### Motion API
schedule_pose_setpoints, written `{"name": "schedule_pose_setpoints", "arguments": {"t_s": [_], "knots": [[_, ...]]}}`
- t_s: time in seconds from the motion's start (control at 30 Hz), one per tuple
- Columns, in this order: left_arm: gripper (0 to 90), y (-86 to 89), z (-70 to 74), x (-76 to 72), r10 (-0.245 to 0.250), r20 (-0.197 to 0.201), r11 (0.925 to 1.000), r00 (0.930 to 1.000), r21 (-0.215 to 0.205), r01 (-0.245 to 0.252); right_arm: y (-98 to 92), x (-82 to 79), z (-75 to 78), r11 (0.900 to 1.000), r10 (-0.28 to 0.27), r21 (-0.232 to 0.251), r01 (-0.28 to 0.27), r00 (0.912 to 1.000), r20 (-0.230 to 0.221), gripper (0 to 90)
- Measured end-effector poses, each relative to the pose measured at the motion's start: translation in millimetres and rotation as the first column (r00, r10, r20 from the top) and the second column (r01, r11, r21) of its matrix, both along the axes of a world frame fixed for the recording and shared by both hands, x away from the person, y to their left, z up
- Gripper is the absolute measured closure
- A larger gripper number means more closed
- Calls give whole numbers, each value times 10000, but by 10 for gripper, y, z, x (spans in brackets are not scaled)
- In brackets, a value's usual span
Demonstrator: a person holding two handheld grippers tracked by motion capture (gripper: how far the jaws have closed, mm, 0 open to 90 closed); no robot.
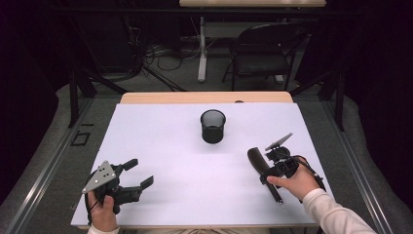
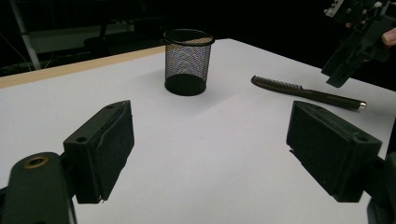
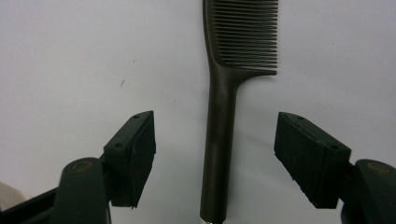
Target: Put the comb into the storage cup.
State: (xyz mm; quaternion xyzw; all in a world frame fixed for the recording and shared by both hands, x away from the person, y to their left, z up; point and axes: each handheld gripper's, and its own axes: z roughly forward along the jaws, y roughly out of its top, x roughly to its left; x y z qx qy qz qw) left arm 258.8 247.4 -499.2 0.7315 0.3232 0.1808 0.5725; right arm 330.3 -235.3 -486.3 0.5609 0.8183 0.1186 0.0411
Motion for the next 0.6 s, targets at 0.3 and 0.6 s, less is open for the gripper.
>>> {"name": "schedule_pose_setpoints", "arguments": {"t_s": [0.3, 0.6], "knots": [[154, -3, -1, -2, -21, -28, 10000, 10000, 70, 22, 34, 23, -71, 9993, 150, -345, -160, 9995, -273, 346], [154, -2, -3, -2, -9, -38, 10000, 10000, 75, 10, 101, 34, -145, 9986, 159, -503, -173, 9995, -284, 333]]}}
